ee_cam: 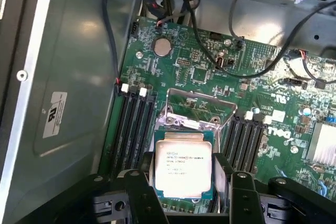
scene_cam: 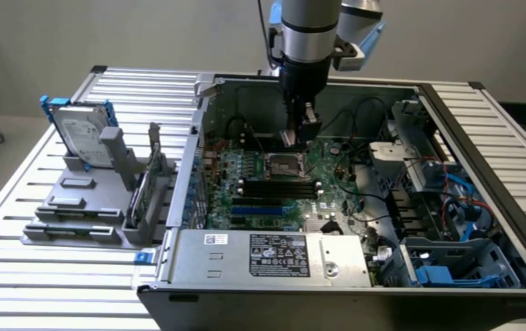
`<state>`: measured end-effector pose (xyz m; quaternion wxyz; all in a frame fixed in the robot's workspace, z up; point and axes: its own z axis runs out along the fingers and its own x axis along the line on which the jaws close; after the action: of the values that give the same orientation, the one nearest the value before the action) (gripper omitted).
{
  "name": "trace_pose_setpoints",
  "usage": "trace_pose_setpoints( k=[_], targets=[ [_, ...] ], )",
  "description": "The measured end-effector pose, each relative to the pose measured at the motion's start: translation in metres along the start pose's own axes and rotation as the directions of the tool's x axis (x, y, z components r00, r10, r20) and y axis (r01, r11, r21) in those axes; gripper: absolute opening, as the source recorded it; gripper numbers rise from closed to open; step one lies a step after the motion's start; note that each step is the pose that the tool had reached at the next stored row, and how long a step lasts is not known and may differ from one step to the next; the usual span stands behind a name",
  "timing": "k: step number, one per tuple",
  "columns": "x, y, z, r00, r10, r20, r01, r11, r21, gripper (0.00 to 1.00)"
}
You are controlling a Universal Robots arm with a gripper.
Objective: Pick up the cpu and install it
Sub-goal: 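Place the cpu into insertion slot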
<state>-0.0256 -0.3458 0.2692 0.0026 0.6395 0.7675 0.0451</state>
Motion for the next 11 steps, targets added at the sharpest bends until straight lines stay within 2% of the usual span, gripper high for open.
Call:
trace_pose_setpoints(
  k=[6, 11],
  targets=[
    [-0.0001, -0.0001, 0.0012, 0.9959, 0.091, 0.0062, -0.091, 0.9959, -0.0050, 0.55],
    [0.0003, -0.0012, 0.0033, 0.9901, 0.140, 0.0094, -0.140, 0.9901, -0.0072, 0.55]
  ],
)
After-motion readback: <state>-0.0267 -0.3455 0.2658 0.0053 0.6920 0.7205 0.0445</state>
